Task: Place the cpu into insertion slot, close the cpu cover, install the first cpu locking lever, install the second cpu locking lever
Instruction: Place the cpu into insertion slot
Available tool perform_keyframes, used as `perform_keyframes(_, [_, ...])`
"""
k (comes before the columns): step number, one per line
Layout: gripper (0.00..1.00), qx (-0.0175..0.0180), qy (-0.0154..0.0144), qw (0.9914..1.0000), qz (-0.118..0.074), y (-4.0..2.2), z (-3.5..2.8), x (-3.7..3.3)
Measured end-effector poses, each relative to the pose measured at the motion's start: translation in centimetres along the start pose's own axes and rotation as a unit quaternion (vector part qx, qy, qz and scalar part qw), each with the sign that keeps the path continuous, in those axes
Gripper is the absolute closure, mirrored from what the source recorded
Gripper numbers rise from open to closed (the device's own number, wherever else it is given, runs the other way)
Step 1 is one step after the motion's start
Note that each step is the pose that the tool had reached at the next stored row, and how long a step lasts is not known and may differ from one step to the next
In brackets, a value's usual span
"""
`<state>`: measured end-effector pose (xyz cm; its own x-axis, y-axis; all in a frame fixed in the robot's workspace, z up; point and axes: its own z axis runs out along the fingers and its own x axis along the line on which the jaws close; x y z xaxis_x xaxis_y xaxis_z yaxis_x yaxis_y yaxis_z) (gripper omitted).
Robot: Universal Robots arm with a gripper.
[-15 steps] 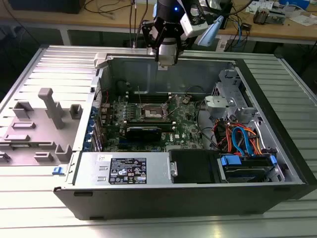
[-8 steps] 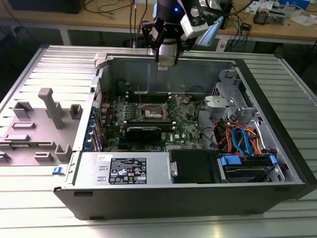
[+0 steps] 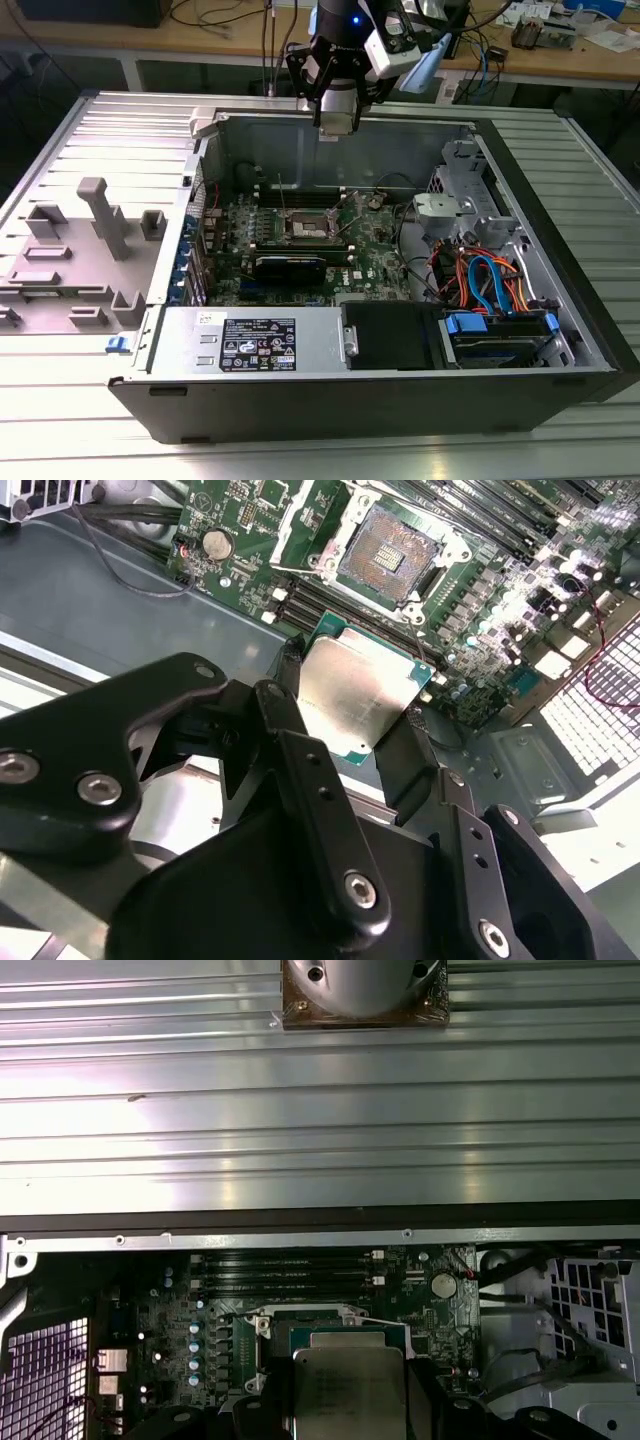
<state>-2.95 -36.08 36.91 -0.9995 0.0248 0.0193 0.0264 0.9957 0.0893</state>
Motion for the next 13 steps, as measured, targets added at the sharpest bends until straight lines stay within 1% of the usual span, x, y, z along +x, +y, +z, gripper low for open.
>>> perform_keyframes(7, [0.45, 0.0000, 0.0000, 1.00000, 0.000, -0.08, 0.00, 0.00])
perform_keyframes(13, [0.45, -0.0001, 0.0000, 1.00000, 0.000, -0.41, 0.02, -0.01])
